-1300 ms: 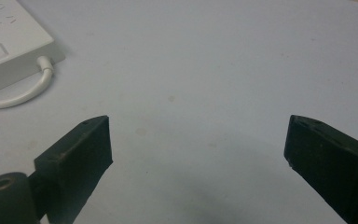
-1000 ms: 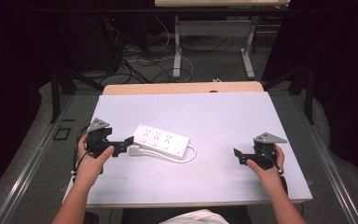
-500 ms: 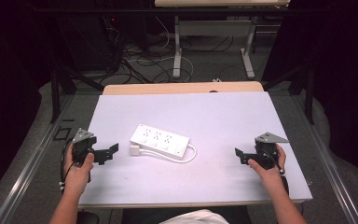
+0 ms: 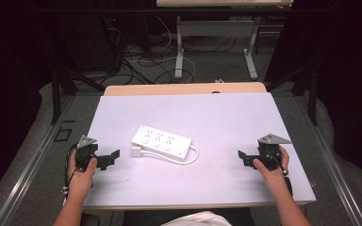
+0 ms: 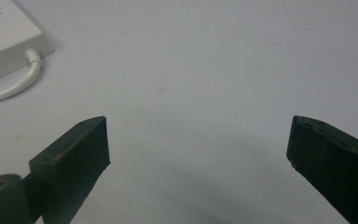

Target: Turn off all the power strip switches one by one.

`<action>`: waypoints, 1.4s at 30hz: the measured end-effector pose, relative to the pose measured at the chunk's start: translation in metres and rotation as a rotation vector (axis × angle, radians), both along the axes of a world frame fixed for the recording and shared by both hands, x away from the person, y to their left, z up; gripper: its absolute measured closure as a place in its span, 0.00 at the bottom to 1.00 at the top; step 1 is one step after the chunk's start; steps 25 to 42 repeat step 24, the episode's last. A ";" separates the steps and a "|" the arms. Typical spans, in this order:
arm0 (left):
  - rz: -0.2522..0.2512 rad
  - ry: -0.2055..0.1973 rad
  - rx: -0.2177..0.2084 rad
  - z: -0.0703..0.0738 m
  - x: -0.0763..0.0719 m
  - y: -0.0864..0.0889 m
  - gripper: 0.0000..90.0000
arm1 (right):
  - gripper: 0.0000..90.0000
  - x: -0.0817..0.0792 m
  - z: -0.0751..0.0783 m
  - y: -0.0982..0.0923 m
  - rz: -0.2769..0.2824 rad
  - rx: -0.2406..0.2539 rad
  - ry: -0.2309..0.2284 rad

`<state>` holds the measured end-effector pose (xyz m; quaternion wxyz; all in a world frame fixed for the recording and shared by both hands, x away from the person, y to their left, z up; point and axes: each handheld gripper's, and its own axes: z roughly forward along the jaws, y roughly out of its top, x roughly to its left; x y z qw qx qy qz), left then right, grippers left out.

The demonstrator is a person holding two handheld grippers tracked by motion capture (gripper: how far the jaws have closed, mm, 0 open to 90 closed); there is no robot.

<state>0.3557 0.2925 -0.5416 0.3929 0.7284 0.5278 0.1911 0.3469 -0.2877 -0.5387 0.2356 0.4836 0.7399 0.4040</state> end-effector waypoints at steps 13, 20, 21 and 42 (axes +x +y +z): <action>0.018 0.006 -0.019 -0.007 0.006 0.001 0.00 | 0.00 0.005 -0.008 0.000 0.035 -0.017 0.025; 0.027 -0.003 -0.017 -0.007 0.007 0.000 0.00 | 0.00 0.007 -0.013 0.000 0.045 -0.031 0.040; 0.019 0.008 -0.011 -0.006 0.006 0.001 0.00 | 0.00 0.007 -0.013 0.000 0.043 -0.030 0.043; 0.013 0.008 -0.011 -0.005 0.006 0.001 0.00 | 0.00 0.007 -0.013 0.000 0.045 -0.037 0.041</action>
